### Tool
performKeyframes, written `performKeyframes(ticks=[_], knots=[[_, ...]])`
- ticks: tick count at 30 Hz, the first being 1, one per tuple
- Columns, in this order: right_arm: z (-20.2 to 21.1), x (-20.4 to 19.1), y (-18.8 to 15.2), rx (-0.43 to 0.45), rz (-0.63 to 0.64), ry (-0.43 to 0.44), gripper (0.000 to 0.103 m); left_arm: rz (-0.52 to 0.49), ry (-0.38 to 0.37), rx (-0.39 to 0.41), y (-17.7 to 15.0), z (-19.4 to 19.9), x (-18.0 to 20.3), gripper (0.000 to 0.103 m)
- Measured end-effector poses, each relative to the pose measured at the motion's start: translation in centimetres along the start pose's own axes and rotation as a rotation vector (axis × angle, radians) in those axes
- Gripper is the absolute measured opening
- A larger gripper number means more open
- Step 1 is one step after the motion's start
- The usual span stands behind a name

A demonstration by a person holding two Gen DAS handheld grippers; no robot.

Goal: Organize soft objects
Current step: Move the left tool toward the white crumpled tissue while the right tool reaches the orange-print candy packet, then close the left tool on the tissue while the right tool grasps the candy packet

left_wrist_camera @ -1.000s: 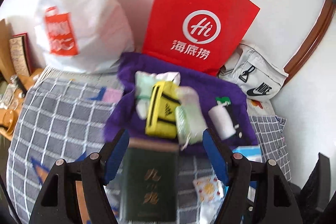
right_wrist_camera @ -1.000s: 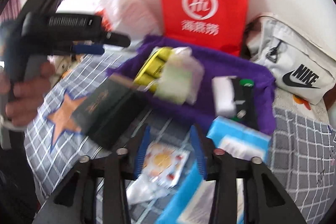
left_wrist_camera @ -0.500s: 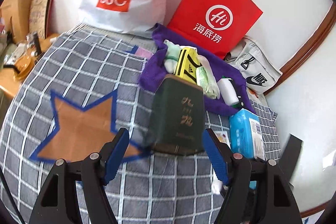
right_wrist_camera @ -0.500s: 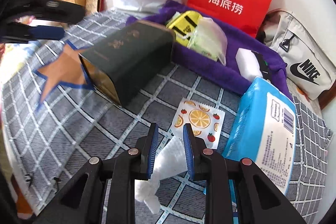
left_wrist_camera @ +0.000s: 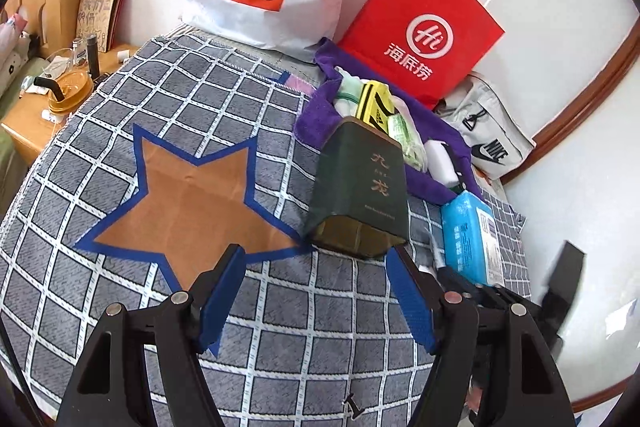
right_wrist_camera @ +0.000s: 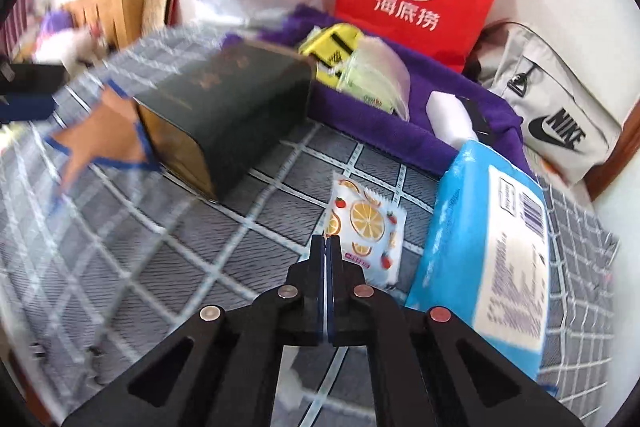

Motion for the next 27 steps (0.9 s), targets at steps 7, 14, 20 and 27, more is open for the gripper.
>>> performKeyframes(ticks=[7,14,20,27], knots=[[5.4,0.0,-1.3,0.079,-0.097,0.105,0.0,-0.004,-0.007,-0.014,-1.9,0.4,1.0,0.071],[9.5,-0.1,-4.2,0.1,-0.098,0.121,0.0,-0.036,0.024,-0.039,-4.4,0.4,2.0,0.071],[10.7,-0.2,-8.8,0.071,-0.054,0.084,0.0,-0.086,0.051,-0.077,-6.6,-1.1,3.4,0.071],[8.6,1.8,-13.4,-0.006,-0.14,0.098,0.004,-0.162,0.049,-0.14,-8.9,-4.2,6.3,0.07]])
Point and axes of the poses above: each gripper's, at about its wrist camera, not at the fingertips, and z roughly against the way its jaws point, x to its right, y to its top, the point moved 6 cm from there along -z, roughly the way its jaws point, and after that the axes turned 6 degrees about z, right-handed, at the moved point
